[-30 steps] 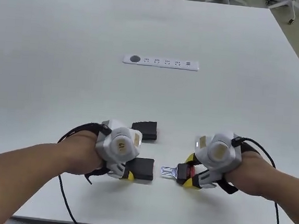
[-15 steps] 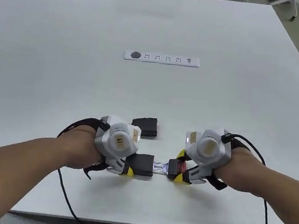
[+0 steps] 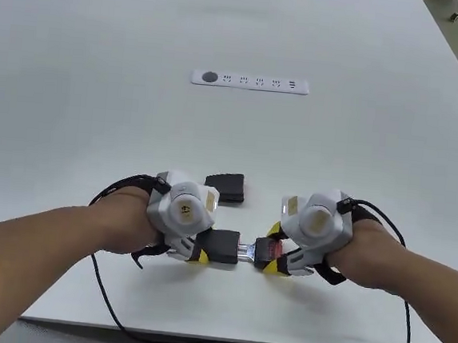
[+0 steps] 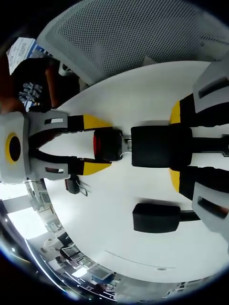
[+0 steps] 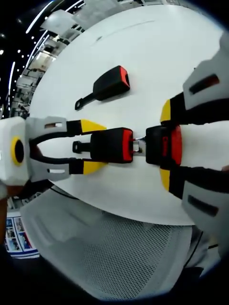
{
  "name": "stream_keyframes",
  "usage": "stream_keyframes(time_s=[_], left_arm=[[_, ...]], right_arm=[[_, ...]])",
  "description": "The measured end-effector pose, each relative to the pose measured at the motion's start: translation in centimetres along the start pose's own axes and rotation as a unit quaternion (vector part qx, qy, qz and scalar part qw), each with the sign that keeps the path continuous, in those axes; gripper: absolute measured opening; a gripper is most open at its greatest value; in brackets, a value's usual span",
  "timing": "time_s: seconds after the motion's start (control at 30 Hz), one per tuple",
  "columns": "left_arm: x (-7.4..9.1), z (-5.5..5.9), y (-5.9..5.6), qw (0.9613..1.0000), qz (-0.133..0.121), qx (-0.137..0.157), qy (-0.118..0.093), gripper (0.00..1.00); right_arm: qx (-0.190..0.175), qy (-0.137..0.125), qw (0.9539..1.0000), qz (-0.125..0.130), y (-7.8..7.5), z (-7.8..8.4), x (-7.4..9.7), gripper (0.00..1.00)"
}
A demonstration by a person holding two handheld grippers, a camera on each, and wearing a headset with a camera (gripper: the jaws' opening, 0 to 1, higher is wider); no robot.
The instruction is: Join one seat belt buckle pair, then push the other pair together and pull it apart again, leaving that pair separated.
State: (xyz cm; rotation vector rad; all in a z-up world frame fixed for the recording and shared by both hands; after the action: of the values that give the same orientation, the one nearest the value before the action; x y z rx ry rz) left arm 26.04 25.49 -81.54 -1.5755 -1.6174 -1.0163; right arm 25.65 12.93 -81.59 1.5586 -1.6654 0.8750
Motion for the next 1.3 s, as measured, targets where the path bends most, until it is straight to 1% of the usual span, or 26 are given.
stream_keyframes(time_s=[0.03,0.2,0.23,0.37,0.4,0.43,0.47,0.57,0.6,0.67,0.7,0.73,0.77,1.0,1.07,1.1,1.13,1.17,1.23,1.3], left_arm=[[0.0,0.0,0.0,1.0,0.001,0.0,0.001,0.32],[0.0,0.0,0.0,1.0,0.006,-0.006,0.002,0.31],[0.0,0.0,0.1,1.0,0.008,-0.003,0.001,0.31],[-0.1,0.0,0.1,0.9999,0.009,-0.002,0.005,0.31],[0.0,0.0,0.1,1.0,0.008,0.0,0.005,0.31],[0.0,0.0,0.1,1.0,0.008,-0.001,0.005,0.31],[0.0,0.0,0.1,1.0,0.007,0.004,0.003,0.31],[0.0,0.0,0.1,1.0,0.008,0.003,0.002,0.31],[-0.1,0.0,0.1,0.9999,0.009,0.001,0.004,0.31],[-0.1,-0.1,0.0,0.9999,0.01,0.001,0.011,0.31],[-0.1,-0.1,0.0,0.9999,0.009,0.004,0.012,0.31],[0.0,0.0,0.0,0.9999,0.01,0.006,0.013,0.31],[-0.1,0.0,0.0,0.9998,0.011,0.005,0.013,0.31],[-0.1,-0.1,0.1,0.9997,0.017,0.002,0.019,0.31],[0.0,0.0,0.1,0.9998,0.015,0.0,0.016,0.31],[0.1,0.1,0.1,0.9998,0.013,0.0,0.012,0.31],[0.2,0.2,0.1,1.0,0.004,0.005,-0.008,0.31],[0.3,0.4,0.0,0.9999,0.004,0.007,-0.006,0.3],[0.2,0.3,0.0,0.9999,0.002,0.011,-0.009,0.3],[0.2,0.3,0.0,0.9999,0.005,0.008,-0.006,0.3]], right_arm=[[0.003,0.006,1.0,0.0,0.0,0.1,0.0,0.32],[-0.005,-0.006,1.0,-0.005,-0.2,0.2,0.0,0.32],[-0.004,-0.007,1.0,-0.005,-0.2,0.1,0.0,0.32],[-0.001,-0.006,1.0,-0.003,-0.2,-0.4,-0.3,0.31],[-0.001,-0.008,1.0,-0.004,-0.2,-0.6,-0.4,0.31],[0.0,-0.003,1.0,-0.003,-0.2,-0.6,-0.4,0.31],[0.001,-0.004,1.0,-0.003,-0.2,-0.7,-0.4,0.31],[-0.004,-0.008,1.0,-0.002,-0.2,-0.9,-0.5,0.31],[-0.007,-0.013,0.9999,-0.002,-0.1,-1.1,-0.7,0.31],[-0.005,-0.012,0.9999,0.001,0.1,-1.7,-1.1,0.31],[0.001,-0.008,1.0,0.003,-0.1,-1.7,-1.3,0.31],[-0.009,-0.003,1.0,0.001,-0.1,-1.3,-1.2,0.31],[-0.009,-0.006,0.9999,-0.001,-0.1,-1.2,-1.3,0.31],[-0.011,-0.002,0.9999,0.003,-0.1,-1.4,-1.2,0.31],[-0.007,0.002,1.0,0.002,-0.1,-1.2,-1.1,0.31],[-0.005,-0.003,1.0,0.002,-0.1,-1.1,-1.0,0.31],[-0.002,-0.007,1.0,0.001,0.0,-1.1,-0.9,0.31],[-0.002,-0.009,1.0,0.0,-0.1,-1.0,-0.8,0.31],[0.003,-0.006,1.0,-0.003,-0.1,-1.1,-0.9,0.31],[0.006,-0.003,1.0,-0.006,-0.3,-1.2,-1.0,0.31]])
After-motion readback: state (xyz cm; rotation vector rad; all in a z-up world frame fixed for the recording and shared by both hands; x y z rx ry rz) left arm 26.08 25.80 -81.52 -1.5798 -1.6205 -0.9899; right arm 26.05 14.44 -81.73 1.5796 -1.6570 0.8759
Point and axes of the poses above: the centre of the closed fingertips' face, and the gripper's own axes: x roughly backward along the fingers, y roughly to its left, z roughly out of its underside, the point moved 5 cm from there along x, roughly backward along the fingers, and after that the axes turned 2 degrees about -x, right-handed, at the moved point
